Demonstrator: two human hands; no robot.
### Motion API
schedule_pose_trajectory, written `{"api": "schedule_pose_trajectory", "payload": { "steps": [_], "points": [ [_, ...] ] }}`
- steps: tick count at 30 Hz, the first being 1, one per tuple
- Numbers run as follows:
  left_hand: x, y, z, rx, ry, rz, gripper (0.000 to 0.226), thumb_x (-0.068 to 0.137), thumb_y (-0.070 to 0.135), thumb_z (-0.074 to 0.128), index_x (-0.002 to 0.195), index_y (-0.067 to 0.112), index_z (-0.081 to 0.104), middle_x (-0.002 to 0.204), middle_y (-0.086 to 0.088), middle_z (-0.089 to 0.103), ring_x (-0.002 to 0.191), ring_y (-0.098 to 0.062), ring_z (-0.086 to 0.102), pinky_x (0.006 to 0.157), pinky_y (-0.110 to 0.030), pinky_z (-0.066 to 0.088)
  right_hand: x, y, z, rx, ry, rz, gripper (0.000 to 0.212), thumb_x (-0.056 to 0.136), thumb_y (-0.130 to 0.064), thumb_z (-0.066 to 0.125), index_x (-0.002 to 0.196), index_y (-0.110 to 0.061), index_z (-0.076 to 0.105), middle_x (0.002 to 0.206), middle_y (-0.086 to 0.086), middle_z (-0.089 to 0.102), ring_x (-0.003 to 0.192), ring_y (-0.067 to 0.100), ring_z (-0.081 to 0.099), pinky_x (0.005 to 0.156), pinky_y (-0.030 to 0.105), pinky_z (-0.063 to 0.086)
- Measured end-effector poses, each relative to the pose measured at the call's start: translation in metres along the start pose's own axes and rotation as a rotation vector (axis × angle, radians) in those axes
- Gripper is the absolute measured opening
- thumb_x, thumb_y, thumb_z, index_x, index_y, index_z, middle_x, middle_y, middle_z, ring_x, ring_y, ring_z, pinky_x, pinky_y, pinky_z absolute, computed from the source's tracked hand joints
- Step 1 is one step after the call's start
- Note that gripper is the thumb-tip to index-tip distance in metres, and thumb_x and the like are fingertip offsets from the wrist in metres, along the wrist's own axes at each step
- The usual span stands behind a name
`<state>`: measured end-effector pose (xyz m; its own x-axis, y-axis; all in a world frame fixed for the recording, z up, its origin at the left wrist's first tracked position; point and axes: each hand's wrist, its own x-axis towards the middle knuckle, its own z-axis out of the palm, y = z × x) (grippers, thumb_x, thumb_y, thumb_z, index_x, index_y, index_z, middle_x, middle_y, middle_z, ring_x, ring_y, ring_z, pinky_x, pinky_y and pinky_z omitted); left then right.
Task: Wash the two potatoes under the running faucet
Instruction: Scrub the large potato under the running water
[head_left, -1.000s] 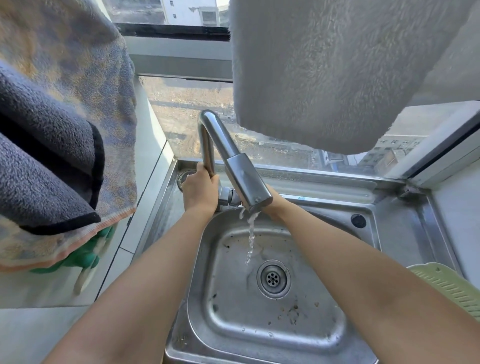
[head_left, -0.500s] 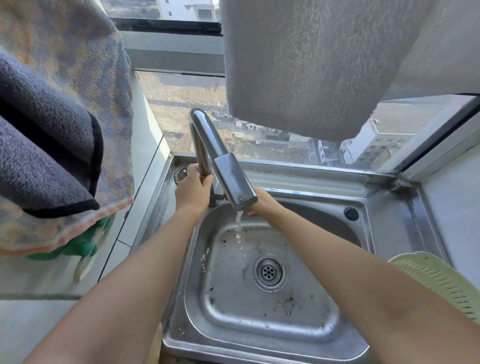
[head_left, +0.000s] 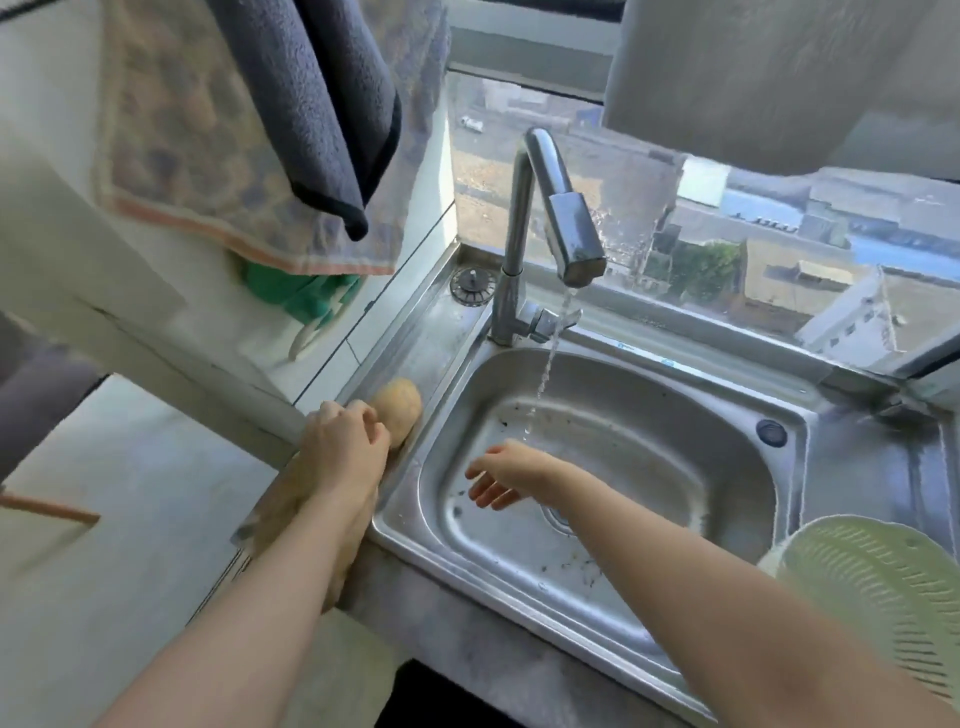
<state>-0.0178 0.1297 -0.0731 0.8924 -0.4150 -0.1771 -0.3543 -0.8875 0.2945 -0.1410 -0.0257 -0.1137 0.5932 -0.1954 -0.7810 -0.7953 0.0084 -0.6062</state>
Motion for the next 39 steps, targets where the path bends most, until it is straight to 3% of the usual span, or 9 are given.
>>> {"api": "schedule_pose_trajectory", "payload": {
  "steps": [4,9,13,21,26,30,32,35,39],
  "points": [
    [-0.028,-0.039,-0.002,0.186,0.003,-0.223,0.070,0.078,0.067,0.061,0.132,0.023,0.052,0.133,-0.016,0.046,0.124,-0.038,0.042,0.100,-0.049,0.036,0.003,-0.018,0.040,0.028,-0.001,-0.079,0.032,0.102,-0.013,0.044,0.123,0.007,0.057,0.094,0.015,0.066,0.069,0.018,0.063,0.064,0.026,0.053],
    [-0.026,-0.077,-0.002,-0.037,-0.293,-0.379,0.133,0.053,0.086,0.070,0.158,0.028,0.011,0.150,-0.019,0.042,0.136,-0.040,0.044,0.107,-0.054,0.042,0.011,-0.033,0.082,0.106,-0.046,-0.146,0.026,0.102,-0.021,0.046,0.117,-0.002,0.057,0.098,0.011,0.063,0.075,0.015,0.061,0.068,0.027,0.053],
    [-0.021,-0.104,-0.007,-0.391,-0.431,-0.417,0.150,0.028,0.085,0.078,0.151,0.012,0.031,0.150,-0.012,0.049,0.133,-0.033,0.051,0.109,-0.049,0.044,0.020,-0.042,0.110,0.144,-0.130,-0.108,0.052,0.094,-0.049,0.055,0.131,-0.013,0.053,0.115,0.006,0.063,0.097,0.016,0.061,0.089,0.036,0.055],
    [-0.034,-0.123,-0.006,-0.722,-0.395,-0.373,0.125,0.031,0.081,0.081,0.136,0.021,0.053,0.127,-0.003,0.065,0.113,-0.026,0.062,0.098,-0.045,0.054,0.027,-0.051,0.147,0.432,0.033,-0.017,0.107,0.054,-0.069,0.078,0.139,-0.015,0.043,0.134,0.003,0.059,0.117,0.021,0.061,0.095,0.041,0.055],
    [-0.024,-0.089,-0.012,-0.929,-0.414,-0.307,0.098,0.049,0.070,0.084,0.127,0.017,0.060,0.116,-0.002,0.071,0.103,-0.020,0.068,0.093,-0.041,0.057,0.009,-0.062,0.124,0.699,0.176,-0.106,0.079,0.072,-0.052,0.082,0.126,-0.013,0.039,0.121,0.005,0.059,0.102,0.015,0.063,0.071,0.029,0.055],
    [-0.013,-0.045,-0.017,-0.939,-0.482,-0.197,0.099,0.040,0.072,0.086,0.118,0.016,0.062,0.112,-0.003,0.073,0.101,-0.020,0.070,0.091,-0.040,0.058,-0.014,-0.059,0.087,0.768,0.263,-0.133,0.073,0.078,-0.050,0.078,0.125,-0.012,0.037,0.122,0.007,0.057,0.107,0.017,0.063,0.085,0.036,0.057],
    [-0.011,-0.026,-0.012,-0.912,-0.536,-0.130,0.085,0.053,0.066,0.086,0.115,0.014,0.062,0.108,-0.001,0.072,0.096,-0.016,0.069,0.082,-0.031,0.058,-0.022,-0.049,0.074,0.812,0.319,-0.141,0.070,0.080,-0.050,0.076,0.124,-0.011,0.038,0.121,0.007,0.058,0.106,0.018,0.063,0.084,0.036,0.057],
    [-0.014,0.001,0.002,-0.963,-0.592,-0.100,0.055,0.077,0.048,0.081,0.115,0.014,0.061,0.105,0.000,0.071,0.094,-0.013,0.068,0.074,-0.025,0.055,-0.027,-0.028,0.054,0.902,0.395,-0.160,0.080,0.072,-0.057,0.078,0.125,-0.009,0.043,0.120,0.010,0.063,0.105,0.023,0.068,0.079,0.039,0.060],
    [-0.018,0.036,0.023,-1.085,-0.690,-0.107,0.066,0.075,0.060,0.078,0.124,0.017,0.063,0.116,-0.009,0.073,0.102,-0.025,0.072,0.079,-0.038,0.061,-0.030,-0.002,0.022,1.055,0.448,-0.213,0.099,0.055,-0.065,0.081,0.129,-0.004,0.053,0.121,0.016,0.068,0.102,0.028,0.073,0.065,0.034,0.061]
  ]
}}
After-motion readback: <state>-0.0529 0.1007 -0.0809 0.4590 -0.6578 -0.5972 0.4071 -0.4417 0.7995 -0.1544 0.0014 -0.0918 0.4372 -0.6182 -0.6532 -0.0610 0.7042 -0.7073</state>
